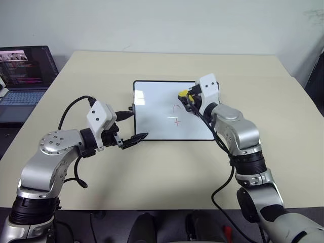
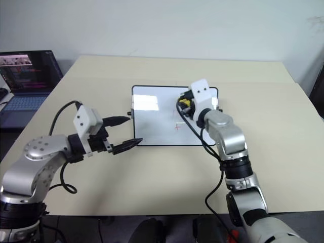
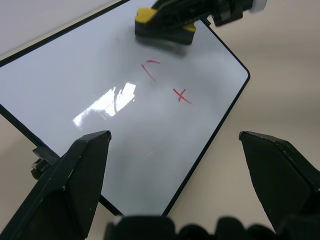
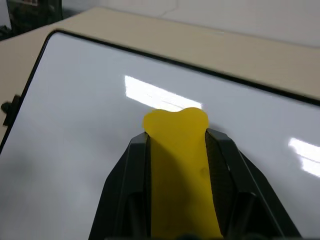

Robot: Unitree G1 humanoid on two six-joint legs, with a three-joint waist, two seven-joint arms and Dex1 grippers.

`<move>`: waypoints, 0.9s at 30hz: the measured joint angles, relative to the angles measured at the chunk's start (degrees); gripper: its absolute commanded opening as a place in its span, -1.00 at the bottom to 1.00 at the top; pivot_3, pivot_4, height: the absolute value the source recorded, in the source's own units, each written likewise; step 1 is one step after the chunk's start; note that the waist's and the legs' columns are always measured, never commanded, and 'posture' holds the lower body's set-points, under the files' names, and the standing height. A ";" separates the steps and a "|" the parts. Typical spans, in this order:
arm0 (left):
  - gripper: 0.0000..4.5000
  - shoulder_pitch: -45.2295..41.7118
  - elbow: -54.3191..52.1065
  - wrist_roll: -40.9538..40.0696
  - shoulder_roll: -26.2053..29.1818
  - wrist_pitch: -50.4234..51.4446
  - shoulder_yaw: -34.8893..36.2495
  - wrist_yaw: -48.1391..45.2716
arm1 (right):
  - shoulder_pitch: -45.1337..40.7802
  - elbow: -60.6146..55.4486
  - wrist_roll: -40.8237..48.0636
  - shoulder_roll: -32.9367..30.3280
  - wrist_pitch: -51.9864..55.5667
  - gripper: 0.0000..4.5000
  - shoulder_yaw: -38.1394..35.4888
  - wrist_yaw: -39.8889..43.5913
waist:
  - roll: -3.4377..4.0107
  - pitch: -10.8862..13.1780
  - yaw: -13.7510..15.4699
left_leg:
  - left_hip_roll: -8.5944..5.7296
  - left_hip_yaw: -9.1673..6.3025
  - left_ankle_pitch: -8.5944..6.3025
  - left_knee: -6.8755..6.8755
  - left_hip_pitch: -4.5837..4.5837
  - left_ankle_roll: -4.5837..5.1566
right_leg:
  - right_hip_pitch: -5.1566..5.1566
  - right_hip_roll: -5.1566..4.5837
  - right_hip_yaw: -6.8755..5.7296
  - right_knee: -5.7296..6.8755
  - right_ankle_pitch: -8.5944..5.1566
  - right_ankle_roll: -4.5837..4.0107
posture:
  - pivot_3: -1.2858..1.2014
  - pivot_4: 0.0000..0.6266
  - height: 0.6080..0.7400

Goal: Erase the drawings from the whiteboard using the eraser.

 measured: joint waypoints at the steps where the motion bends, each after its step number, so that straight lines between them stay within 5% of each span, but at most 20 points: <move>1: 1.00 -0.01 0.00 0.00 0.00 0.00 0.00 0.01 | -0.92 1.16 -0.39 -0.02 -0.99 -0.48 0.01 -0.53 | 0.00 0.00 -0.06 | 0.00 0.01 0.00 0.00 0.00 0.00 | 0.00 0.00 0.01 -0.01 0.00 0.00 | 0.03 -0.52 1.00; 27: 1.00 1.22 -1.24 -0.10 -0.01 0.06 0.12 0.97 | -1.53 4.03 -2.55 0.74 -4.12 -0.49 6.17 0.65 | 0.01 0.03 -0.04 | 0.02 0.01 -0.01 -0.05 -0.05 0.00 | 0.00 0.01 0.01 -0.18 -0.01 -0.01 | 0.03 -0.52 1.00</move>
